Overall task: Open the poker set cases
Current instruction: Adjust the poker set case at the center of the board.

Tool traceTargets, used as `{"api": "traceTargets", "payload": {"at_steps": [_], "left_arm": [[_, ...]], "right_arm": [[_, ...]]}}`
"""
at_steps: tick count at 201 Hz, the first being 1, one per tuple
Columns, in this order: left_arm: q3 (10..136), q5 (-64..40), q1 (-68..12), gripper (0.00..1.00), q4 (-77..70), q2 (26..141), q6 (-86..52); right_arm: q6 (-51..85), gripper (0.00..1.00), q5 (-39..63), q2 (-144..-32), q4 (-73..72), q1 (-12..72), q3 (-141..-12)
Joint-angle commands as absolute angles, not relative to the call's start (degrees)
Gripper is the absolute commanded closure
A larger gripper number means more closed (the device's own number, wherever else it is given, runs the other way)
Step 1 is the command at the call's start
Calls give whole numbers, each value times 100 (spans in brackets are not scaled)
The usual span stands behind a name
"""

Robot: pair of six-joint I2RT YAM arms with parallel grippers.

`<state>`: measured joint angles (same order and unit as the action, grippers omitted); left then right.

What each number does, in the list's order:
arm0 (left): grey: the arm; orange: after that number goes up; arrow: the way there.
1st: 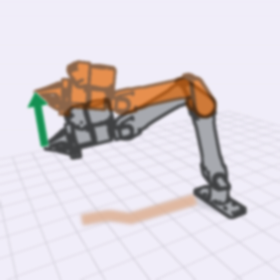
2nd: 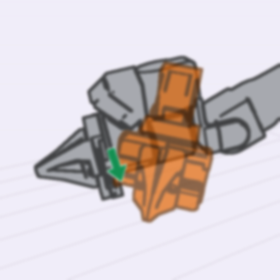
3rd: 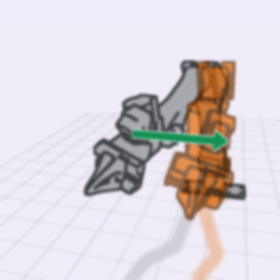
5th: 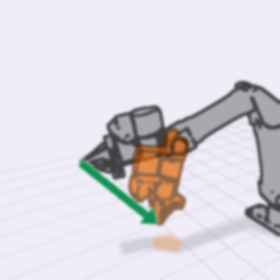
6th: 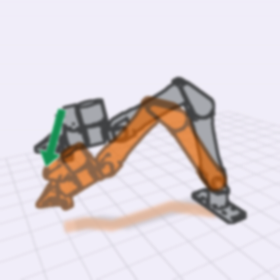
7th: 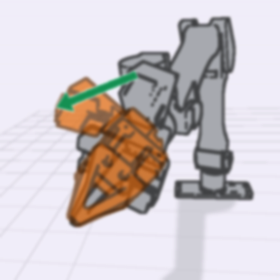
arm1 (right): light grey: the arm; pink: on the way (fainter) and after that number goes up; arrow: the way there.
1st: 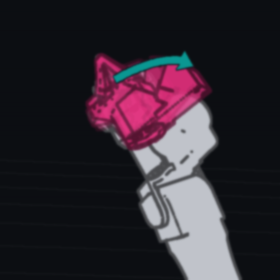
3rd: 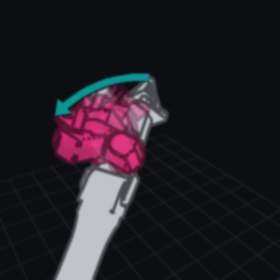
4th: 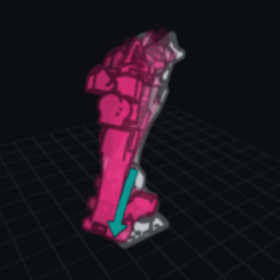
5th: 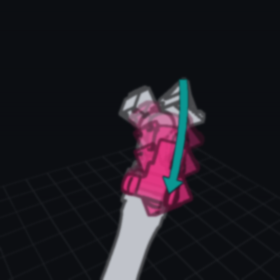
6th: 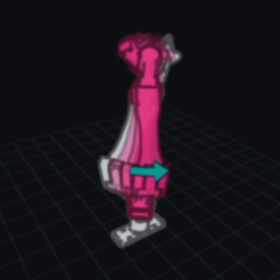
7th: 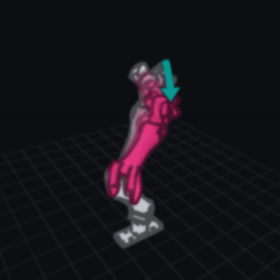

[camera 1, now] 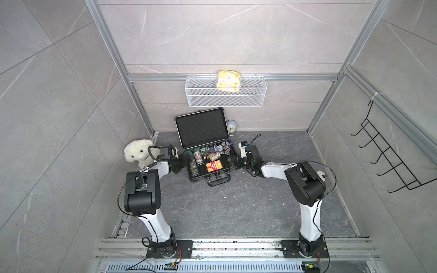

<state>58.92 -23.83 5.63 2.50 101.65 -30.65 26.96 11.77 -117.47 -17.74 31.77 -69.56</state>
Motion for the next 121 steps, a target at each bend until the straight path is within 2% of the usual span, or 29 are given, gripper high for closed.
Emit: {"api": "traceTargets", "payload": {"at_steps": [1,46,80,104,121], "left_arm": [[6078,-2085,764,0,483,9725,-3180],[5993,-1909,767,0,522,9488,-3112],[5986,-2091,762,0,497,9585,-3134],[5969,-2001,742,1,601,9383,-3141],[5979,-1420,658,0,973,9061,-3245]], "right_arm": [[2605,5,2415,-11583,-1652,3965,-7071],[2518,5,2316,-11499,-1502,4327,-7130],[2453,2,1899,-11224,-1536,4240,-6813],[2416,0,1451,-10620,-1243,3930,-6420],[2104,0,1000,-9901,-799,3667,-6011]]}}
